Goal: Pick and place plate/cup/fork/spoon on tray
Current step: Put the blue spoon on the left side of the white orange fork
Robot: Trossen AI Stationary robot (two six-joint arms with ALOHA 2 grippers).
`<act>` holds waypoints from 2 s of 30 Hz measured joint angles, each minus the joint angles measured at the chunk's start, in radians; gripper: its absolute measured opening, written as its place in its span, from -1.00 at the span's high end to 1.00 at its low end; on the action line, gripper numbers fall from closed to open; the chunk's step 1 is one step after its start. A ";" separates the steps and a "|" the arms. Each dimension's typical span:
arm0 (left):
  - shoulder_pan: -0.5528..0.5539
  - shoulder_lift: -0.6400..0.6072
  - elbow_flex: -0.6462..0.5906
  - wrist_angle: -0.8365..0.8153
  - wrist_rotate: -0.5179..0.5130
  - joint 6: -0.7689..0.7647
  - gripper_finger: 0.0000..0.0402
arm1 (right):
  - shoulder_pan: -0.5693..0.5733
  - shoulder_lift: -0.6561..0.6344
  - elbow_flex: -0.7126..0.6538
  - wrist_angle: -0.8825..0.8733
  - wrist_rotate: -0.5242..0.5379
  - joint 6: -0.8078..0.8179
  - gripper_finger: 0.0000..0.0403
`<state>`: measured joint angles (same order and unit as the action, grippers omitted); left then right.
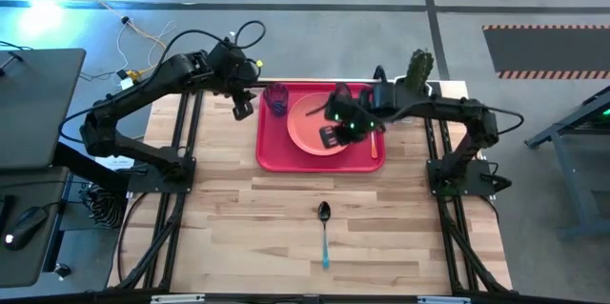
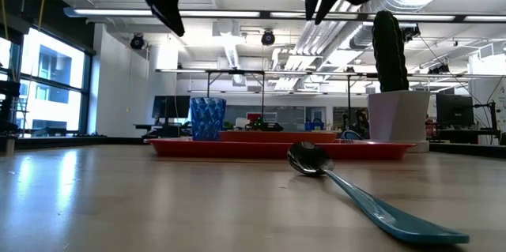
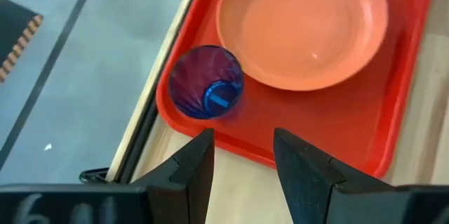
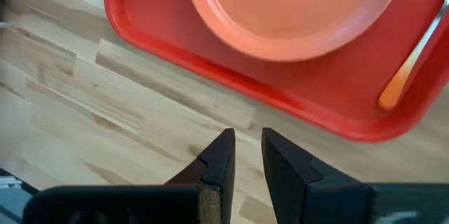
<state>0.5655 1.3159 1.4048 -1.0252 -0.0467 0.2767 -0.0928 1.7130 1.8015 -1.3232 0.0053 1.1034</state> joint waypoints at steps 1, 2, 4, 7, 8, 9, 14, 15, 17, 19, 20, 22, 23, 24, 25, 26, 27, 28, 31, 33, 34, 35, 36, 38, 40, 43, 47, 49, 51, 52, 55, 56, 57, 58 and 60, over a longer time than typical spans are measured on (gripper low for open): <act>0.000 0.000 0.000 -0.004 0.013 0.008 0.32 | 0.023 0.000 0.000 0.000 0.015 0.035 0.68; 0.000 0.000 0.000 -0.004 0.023 0.018 0.32 | 0.046 0.000 0.000 0.000 0.029 0.069 0.68; 0.000 0.000 0.000 -0.004 0.043 0.032 0.32 | 0.093 0.000 0.000 0.000 0.055 0.136 0.68; 0.000 0.000 0.000 -0.004 0.073 0.040 0.32 | 0.158 0.002 0.000 0.000 0.078 0.234 0.68; 0.000 0.000 0.000 -0.004 0.078 0.040 0.32 | 0.178 0.003 0.000 0.000 0.091 0.270 0.68; 0.000 0.000 0.000 -0.004 0.085 0.040 0.32 | 0.200 0.006 0.000 0.001 0.101 0.304 0.68; 0.000 0.000 0.000 -0.004 0.092 0.041 0.31 | 0.291 0.036 0.000 0.006 0.106 0.427 0.68; 0.000 0.000 0.000 -0.004 0.093 0.041 0.31 | 0.306 0.049 0.000 0.006 0.103 0.444 0.68; 0.000 0.000 0.000 -0.004 0.093 0.042 0.31 | 0.330 0.075 0.000 0.012 0.098 0.474 0.68; 0.000 0.000 0.000 -0.003 0.094 0.048 0.31 | 0.355 0.096 0.000 0.021 0.099 0.510 0.68; 0.000 0.000 0.000 -0.003 0.095 0.048 0.31 | 0.365 0.108 0.000 0.030 0.100 0.526 0.68; 0.000 0.000 0.000 -0.003 0.095 0.049 0.31 | 0.386 0.132 0.000 0.053 0.104 0.563 0.68; 0.000 0.000 0.000 -0.003 0.095 0.049 0.31 | 0.393 0.145 0.000 0.063 0.103 0.581 0.68; 0.000 0.000 0.000 -0.003 0.095 0.050 0.31 | 0.400 0.156 0.000 0.076 0.102 0.599 0.68; 0.000 0.000 0.000 -0.003 0.095 0.050 0.31 | 0.408 0.167 0.000 0.088 0.098 0.611 0.68; 0.000 0.000 0.000 -0.003 0.095 0.050 0.31 | 0.415 0.179 0.000 0.100 0.096 0.623 0.68; 0.000 0.000 0.000 -0.003 0.095 0.050 0.31 | 0.423 0.191 0.000 0.113 0.095 0.631 0.68; 0.000 0.000 0.000 -0.003 0.095 0.050 0.31 | 0.430 0.206 0.000 0.126 0.095 0.642 0.68; 0.000 0.000 0.000 -0.003 0.095 0.058 0.32 | 0.447 0.241 0.000 0.156 0.091 0.654 0.68; 0.000 0.000 0.000 -0.003 0.096 0.066 0.31 | 0.455 0.259 0.000 0.179 0.088 0.654 0.68; 0.000 0.000 0.000 -0.003 0.096 0.067 0.31 | 0.458 0.271 0.000 0.188 0.088 0.655 0.68; 0.000 0.000 0.000 -0.003 0.096 0.068 0.31 | 0.461 0.282 0.000 0.197 0.086 0.655 0.68; 0.000 0.000 0.000 -0.003 0.096 0.068 0.31 | 0.463 0.294 0.000 0.208 0.082 0.654 0.68; 0.000 0.000 0.000 -0.003 0.096 0.068 0.32 | 0.466 0.312 0.000 0.223 0.074 0.654 0.68; 0.000 0.000 0.000 -0.003 0.096 0.068 0.31 | 0.468 0.333 0.000 0.236 0.055 0.661 0.68; 0.000 0.000 0.000 -0.003 0.096 0.067 0.31 | 0.472 0.370 0.000 0.244 0.024 0.677 0.68; 0.000 0.000 0.000 -0.003 0.096 0.067 0.31 | 0.482 0.401 0.000 0.284 0.001 0.678 0.62; 0.000 0.000 0.000 -0.003 0.096 0.067 0.31 | 0.489 0.414 0.000 0.299 0.001 0.678 0.56; 0.000 0.000 0.000 -0.003 0.096 0.066 0.31 | 0.494 0.418 0.000 0.304 0.002 0.689 0.49; 0.000 0.000 0.000 -0.003 0.096 0.066 0.32 | 0.496 0.421 0.000 0.302 0.006 0.698 0.46; 0.000 0.000 -0.001 -0.003 0.096 0.066 0.31 | 0.506 0.437 0.000 0.294 0.017 0.729 0.39; 0.000 0.000 -0.001 -0.003 0.096 0.066 0.31 | 0.508 0.444 0.000 0.297 0.017 0.732 0.38; 0.000 0.000 -0.001 -0.002 0.096 0.065 0.31 | 0.512 0.450 0.000 0.300 0.017 0.733 0.37; 0.000 0.000 -0.001 -0.003 0.096 0.066 0.31 | 0.515 0.459 0.000 0.301 0.015 0.736 0.37; 0.000 0.000 -0.001 -0.002 0.096 0.066 0.32 | 0.520 0.476 0.000 0.302 0.008 0.744 0.37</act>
<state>0.5659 1.3163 1.4040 -1.0275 0.0494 0.3424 0.4274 2.1888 1.8015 -1.0214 0.0132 1.8478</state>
